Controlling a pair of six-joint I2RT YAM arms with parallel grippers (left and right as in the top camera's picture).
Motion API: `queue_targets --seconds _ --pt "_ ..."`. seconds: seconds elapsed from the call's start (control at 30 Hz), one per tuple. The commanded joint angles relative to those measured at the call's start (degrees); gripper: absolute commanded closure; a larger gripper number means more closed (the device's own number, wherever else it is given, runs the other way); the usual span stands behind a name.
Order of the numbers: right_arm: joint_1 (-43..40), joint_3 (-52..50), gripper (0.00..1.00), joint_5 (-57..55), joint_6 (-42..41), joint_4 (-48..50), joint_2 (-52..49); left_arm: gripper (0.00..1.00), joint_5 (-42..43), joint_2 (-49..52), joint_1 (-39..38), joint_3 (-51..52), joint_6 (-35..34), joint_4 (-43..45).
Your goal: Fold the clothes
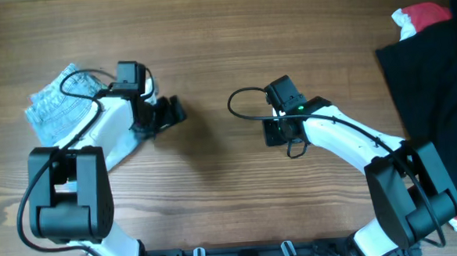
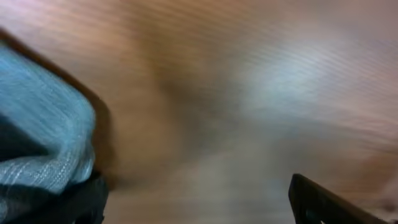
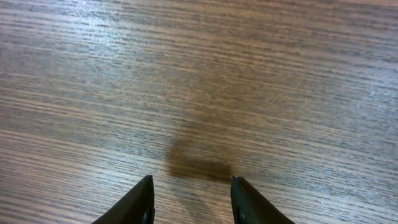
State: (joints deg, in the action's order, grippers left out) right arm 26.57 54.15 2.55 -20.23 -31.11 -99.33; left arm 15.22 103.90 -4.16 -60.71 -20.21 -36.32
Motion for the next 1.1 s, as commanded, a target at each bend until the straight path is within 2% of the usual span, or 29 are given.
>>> queue_targets --seconds 0.0,0.27,0.37,0.43,0.5,0.6,0.63,0.7,0.73,0.9,0.97,1.07 --pt "0.24 0.85 0.60 0.46 0.68 -0.15 -0.55 0.04 -15.78 -1.38 5.62 0.42 -4.74 -6.29" --pt "0.24 0.85 0.60 0.48 0.50 -0.44 -0.55 0.04 -20.74 -2.67 22.25 -0.76 -4.72 0.50" --pt "0.24 0.85 0.57 0.48 -0.28 -0.24 -0.55 0.01 -18.58 -3.43 24.04 -2.97 -3.85 -1.22" --pt "0.22 0.87 0.53 0.46 -3.61 -0.42 -0.52 0.01 -14.80 -5.31 21.66 -2.97 -1.88 -1.60" --pt "0.17 0.87 0.48 0.46 -9.75 0.15 -0.13 0.00 -14.62 -7.74 16.81 -2.97 0.50 -1.97" --pt "-1.33 2.05 0.37 0.44 -9.60 1.75 3.87 0.00 -14.60 -12.02 7.10 -2.97 0.48 -2.23" --pt "-2.82 3.04 0.16 0.50 -8.98 1.64 6.38 0.00 -14.62 -13.14 3.63 -2.97 0.52 -2.25" --pt "-6.32 4.09 0.01 2.97 -5.01 0.94 11.23 0.00 -14.62 -13.60 -1.92 -2.97 0.50 -3.91" --pt "-8.66 4.31 0.00 6.12 -1.57 -0.92 14.67 0.00 -14.60 -13.60 -4.02 -2.97 0.48 -7.26" --pt "-12.94 4.28 0.00 3.19 -0.83 -10.91 31.45 0.00 -12.44 -18.23 -5.62 -2.97 0.44 -23.52" --pt "-12.94 4.28 0.00 -0.96 -2.45 -14.60 40.04 0.00 -12.48 -25.73 -6.01 -2.95 0.46 -25.27" --pt "-12.94 4.22 0.01 -3.98 -2.23 -18.32 53.68 0.00 -12.94 -40.74 -7.45 -2.54 0.50 -22.93"
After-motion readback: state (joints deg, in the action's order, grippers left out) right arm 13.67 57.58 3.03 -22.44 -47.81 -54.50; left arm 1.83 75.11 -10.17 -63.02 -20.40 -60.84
